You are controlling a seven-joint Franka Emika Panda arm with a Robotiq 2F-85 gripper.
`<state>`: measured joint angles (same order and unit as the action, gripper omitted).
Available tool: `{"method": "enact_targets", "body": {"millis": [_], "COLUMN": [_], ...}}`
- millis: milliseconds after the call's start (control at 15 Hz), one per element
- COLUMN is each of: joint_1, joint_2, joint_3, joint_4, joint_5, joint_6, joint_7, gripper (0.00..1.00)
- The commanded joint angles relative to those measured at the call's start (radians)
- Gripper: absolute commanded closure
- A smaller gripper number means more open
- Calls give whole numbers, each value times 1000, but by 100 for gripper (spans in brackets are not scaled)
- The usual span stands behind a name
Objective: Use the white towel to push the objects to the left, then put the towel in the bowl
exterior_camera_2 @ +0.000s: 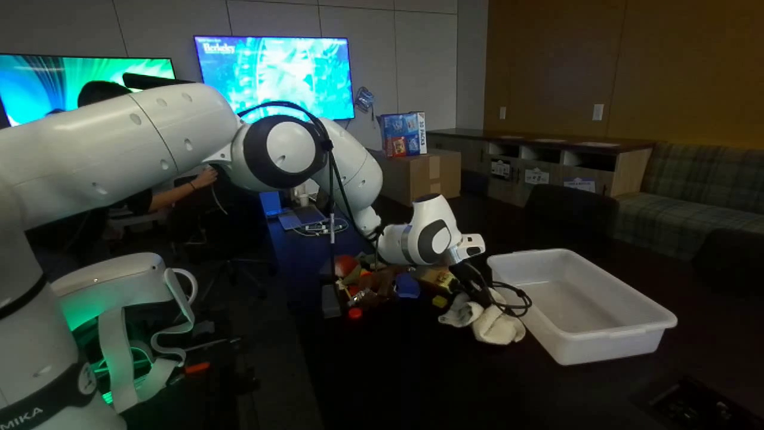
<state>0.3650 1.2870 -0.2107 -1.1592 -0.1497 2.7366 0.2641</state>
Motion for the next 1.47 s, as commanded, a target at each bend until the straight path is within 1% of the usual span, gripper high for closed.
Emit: {"method": "enact_targets", "body": {"millis": [0, 200, 333, 400, 467, 667, 867, 1000, 1200, 1400], "joint_1": [60, 118, 153, 160, 172, 158, 108, 59, -34, -139], "joint_2": [-26, -61, -83, -110, -124, -211, -295, -328, -348, -304], "joint_3": [25, 37, 32, 39, 28, 35, 44, 52, 70, 98], "joint_4": [-6, -26, -33, -47, -52, -80, -82, -45, 54, 223], "joint_5": [3, 13, 7, 6, 2, 7, 15, 20, 22, 45], "joint_6": [8, 4, 11, 9, 21, 34, 46, 45, 22, -32], "joint_7": [54, 95, 122, 118, 128, 107, 84, 65, 34, -15], "gripper": [90, 90, 90, 90, 90, 90, 90, 90, 90, 90]}}
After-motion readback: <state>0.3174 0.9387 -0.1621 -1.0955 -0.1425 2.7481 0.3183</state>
